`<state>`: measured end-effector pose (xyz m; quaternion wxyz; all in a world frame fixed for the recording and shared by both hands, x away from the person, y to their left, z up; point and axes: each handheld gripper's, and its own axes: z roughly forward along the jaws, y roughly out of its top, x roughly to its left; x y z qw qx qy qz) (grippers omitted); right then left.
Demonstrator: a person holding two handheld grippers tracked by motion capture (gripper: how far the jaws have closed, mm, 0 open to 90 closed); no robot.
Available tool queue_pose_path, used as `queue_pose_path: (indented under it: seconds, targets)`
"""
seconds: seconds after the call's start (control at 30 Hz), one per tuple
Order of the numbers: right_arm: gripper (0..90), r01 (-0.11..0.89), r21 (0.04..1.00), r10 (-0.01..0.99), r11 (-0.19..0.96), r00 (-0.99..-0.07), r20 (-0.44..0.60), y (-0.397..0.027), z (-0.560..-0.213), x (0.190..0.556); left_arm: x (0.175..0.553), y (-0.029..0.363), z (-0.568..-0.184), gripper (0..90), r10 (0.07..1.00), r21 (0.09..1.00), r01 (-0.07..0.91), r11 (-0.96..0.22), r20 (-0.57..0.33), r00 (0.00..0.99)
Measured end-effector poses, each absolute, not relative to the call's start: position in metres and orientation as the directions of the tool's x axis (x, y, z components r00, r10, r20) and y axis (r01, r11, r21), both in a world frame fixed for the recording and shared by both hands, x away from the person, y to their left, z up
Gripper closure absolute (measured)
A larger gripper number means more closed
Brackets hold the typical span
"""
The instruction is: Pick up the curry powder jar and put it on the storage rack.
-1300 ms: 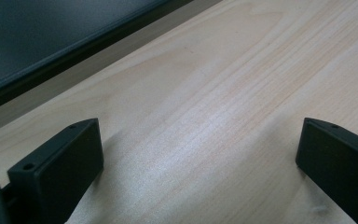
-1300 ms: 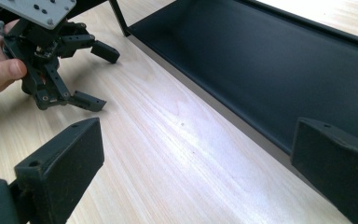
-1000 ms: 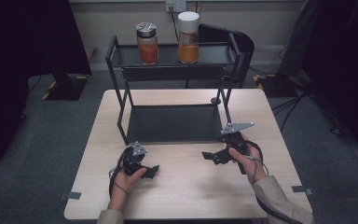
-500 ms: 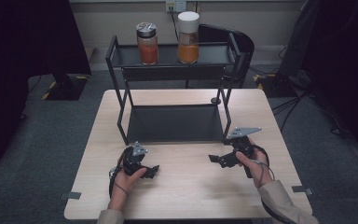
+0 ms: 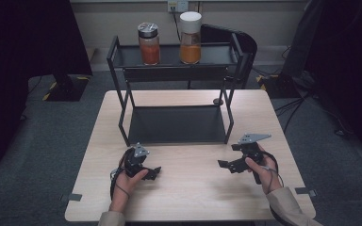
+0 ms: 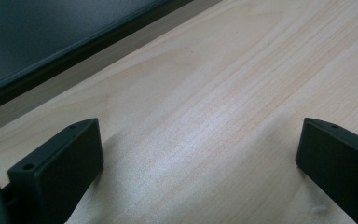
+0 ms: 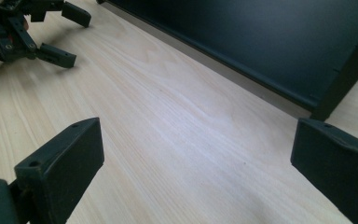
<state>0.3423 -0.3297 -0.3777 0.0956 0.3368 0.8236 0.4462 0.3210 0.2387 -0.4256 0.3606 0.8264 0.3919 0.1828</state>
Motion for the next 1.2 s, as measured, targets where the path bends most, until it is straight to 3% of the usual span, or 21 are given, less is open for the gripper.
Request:
queue_pose_path:
  seconds: [1.2]
  targets:
    - [1.7, 0.496, 0.774, 0.67, 0.394, -0.731, 0.127, -0.364, -0.406, 0.326, 0.321, 0.239, -0.426, 0.0, 0.78, 0.739, 0.516, -0.433, 0.019, 0.626]
